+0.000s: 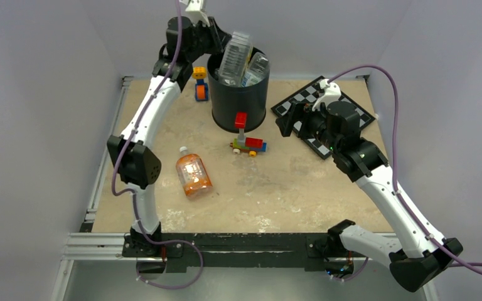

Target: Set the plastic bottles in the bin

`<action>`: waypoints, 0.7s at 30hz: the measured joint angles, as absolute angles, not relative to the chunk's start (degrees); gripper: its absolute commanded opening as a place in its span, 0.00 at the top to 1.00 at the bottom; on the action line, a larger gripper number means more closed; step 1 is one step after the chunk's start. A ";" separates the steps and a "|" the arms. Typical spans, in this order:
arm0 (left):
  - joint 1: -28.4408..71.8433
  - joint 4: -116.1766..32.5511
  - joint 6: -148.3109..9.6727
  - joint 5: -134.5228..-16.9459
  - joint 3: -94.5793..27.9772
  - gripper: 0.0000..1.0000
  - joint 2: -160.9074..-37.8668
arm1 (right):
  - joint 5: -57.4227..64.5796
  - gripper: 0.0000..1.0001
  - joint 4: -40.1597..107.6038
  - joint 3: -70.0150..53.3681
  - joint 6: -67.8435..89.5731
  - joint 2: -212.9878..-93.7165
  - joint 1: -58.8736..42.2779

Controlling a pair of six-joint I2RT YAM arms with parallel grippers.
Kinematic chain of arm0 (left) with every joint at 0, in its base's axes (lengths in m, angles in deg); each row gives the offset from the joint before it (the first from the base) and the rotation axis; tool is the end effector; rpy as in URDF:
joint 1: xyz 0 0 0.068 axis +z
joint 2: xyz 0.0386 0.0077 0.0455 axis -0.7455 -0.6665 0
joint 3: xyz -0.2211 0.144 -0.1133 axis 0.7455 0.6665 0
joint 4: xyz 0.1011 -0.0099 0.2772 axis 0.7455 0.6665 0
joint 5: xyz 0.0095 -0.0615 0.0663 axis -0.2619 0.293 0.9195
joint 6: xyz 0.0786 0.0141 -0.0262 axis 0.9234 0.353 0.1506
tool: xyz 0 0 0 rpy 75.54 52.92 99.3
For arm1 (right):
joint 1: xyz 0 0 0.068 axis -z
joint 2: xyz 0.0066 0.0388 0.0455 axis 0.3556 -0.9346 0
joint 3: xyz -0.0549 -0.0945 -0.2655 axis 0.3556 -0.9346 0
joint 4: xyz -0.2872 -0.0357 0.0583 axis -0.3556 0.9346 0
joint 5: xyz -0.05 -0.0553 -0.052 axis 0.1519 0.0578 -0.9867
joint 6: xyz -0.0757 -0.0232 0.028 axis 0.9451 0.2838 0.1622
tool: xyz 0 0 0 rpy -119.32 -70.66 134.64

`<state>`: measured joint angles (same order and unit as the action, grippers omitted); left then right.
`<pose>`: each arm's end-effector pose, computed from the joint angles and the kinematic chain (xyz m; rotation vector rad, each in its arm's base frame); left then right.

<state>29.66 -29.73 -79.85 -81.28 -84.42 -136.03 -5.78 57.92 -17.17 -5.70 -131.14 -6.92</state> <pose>0.5005 -0.1865 0.4885 0.1468 1.5912 -0.7432 0.2549 0.1316 0.4074 -0.0514 1.9064 0.5845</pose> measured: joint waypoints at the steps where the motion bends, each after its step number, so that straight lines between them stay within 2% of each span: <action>1: 29.63 -29.62 -80.46 -81.63 -84.48 0.92 -137.63 | -5.78 0.04 57.92 -17.17 -5.70 -131.14 -6.92; 4: 29.61 -26.06 -81.27 -81.47 -84.55 1.00 -143.77 | -5.80 0.04 57.95 -17.17 -5.72 -131.14 -6.92; 7: 29.48 -23.48 -82.49 -82.37 -84.61 1.00 -147.33 | -5.89 0.04 57.95 -17.17 -5.72 -131.10 -6.92; 13: 29.33 -14.23 -80.13 -81.69 -79.85 1.00 -138.63 | -5.98 0.04 57.97 -17.17 -5.72 -130.97 -6.92; 21: 29.22 -15.98 -77.42 -80.71 -76.20 1.00 -123.24 | -5.43 0.04 57.73 -17.17 -5.85 -131.03 -6.92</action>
